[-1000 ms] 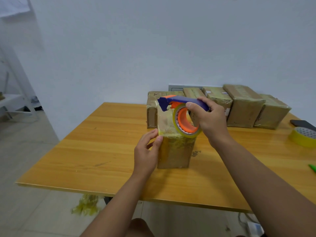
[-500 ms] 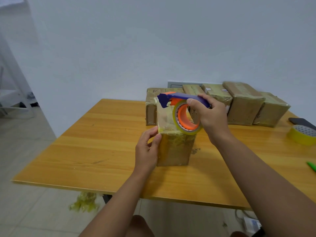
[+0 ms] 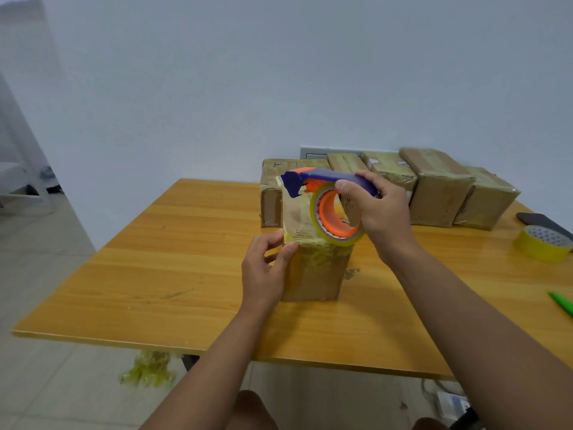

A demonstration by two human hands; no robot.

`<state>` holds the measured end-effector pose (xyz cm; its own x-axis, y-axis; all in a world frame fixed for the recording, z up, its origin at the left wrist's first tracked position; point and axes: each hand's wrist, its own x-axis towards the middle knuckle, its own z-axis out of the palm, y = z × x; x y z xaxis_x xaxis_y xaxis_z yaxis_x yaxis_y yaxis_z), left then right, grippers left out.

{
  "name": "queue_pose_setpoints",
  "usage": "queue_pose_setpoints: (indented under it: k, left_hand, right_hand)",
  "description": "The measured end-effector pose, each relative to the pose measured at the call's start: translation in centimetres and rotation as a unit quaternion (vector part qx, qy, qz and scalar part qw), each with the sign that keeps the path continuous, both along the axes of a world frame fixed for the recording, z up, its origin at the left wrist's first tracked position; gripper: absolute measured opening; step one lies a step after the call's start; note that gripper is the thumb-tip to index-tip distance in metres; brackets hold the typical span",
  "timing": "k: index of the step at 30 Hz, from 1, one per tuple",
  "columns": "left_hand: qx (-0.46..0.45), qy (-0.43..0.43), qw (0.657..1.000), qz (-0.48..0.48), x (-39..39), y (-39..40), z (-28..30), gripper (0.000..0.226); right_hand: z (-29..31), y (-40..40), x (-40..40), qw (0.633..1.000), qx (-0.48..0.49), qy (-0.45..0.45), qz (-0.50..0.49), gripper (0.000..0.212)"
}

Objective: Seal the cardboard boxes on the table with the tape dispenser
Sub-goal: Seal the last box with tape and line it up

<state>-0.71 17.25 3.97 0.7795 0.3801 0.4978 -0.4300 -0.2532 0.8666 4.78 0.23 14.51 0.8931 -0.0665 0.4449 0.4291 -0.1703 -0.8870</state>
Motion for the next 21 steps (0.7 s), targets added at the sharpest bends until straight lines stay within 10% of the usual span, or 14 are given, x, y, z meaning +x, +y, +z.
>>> queue_pose_setpoints:
  k: [21]
  left_hand:
    - [0.285,0.076,0.954,0.05,0.2,1.1,2.8,0.027]
  right_hand:
    - [0.9,-1.9,0.1,0.989,0.144,0.041,0.01,0.035]
